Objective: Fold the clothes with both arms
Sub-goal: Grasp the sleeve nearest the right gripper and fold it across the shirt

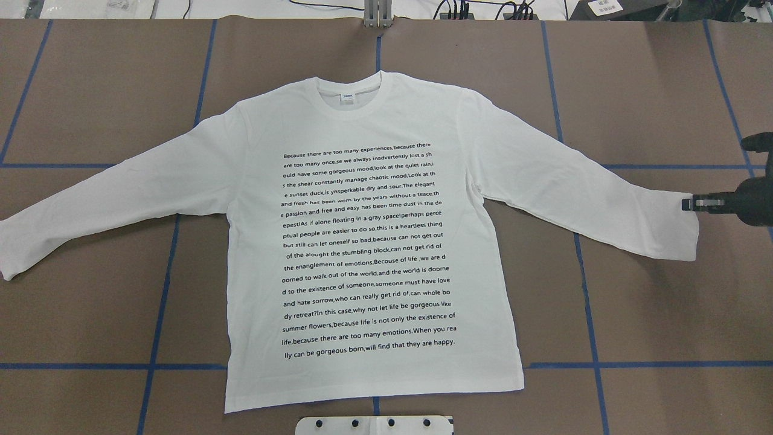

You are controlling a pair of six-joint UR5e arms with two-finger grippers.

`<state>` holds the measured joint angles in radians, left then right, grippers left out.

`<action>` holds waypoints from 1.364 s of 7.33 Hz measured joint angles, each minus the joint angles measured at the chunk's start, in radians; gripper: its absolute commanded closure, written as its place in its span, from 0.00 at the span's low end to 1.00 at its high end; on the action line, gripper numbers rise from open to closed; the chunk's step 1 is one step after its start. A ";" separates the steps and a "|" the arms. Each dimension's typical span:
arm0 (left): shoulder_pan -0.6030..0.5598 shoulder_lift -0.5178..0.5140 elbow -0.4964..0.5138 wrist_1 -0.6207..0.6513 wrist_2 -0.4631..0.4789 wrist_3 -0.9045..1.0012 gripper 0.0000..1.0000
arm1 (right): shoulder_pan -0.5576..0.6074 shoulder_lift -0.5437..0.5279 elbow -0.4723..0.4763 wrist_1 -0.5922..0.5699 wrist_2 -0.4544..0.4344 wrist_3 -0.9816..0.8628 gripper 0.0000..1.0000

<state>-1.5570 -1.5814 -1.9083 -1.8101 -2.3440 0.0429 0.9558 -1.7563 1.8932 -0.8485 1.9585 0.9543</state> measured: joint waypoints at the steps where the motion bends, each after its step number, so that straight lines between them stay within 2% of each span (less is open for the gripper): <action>1: 0.000 0.005 0.000 -0.001 0.000 0.000 0.00 | 0.023 0.089 0.090 -0.209 0.002 0.002 1.00; 3: 0.000 0.012 0.000 -0.005 0.000 -0.002 0.00 | 0.041 0.375 0.163 -0.614 -0.019 0.010 1.00; 4: 0.000 0.013 0.000 -0.006 0.000 -0.003 0.00 | 0.027 0.548 0.154 -0.798 -0.043 0.035 1.00; 5: 0.001 0.013 0.002 -0.006 0.000 -0.004 0.00 | -0.011 0.699 0.116 -0.909 -0.082 0.081 1.00; 6: 0.001 0.014 0.003 -0.006 0.000 -0.004 0.00 | -0.065 0.838 0.044 -0.955 -0.151 0.125 1.00; 8: 0.001 0.015 0.005 -0.005 0.001 -0.006 0.00 | -0.154 1.107 -0.190 -0.944 -0.272 0.184 1.00; 10: 0.001 0.016 0.008 -0.005 0.002 -0.006 0.00 | -0.279 1.304 -0.477 -0.770 -0.414 0.294 1.00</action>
<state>-1.5565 -1.5650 -1.9001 -1.8151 -2.3425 0.0369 0.6764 -0.4527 1.4158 -1.6186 1.5443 1.2487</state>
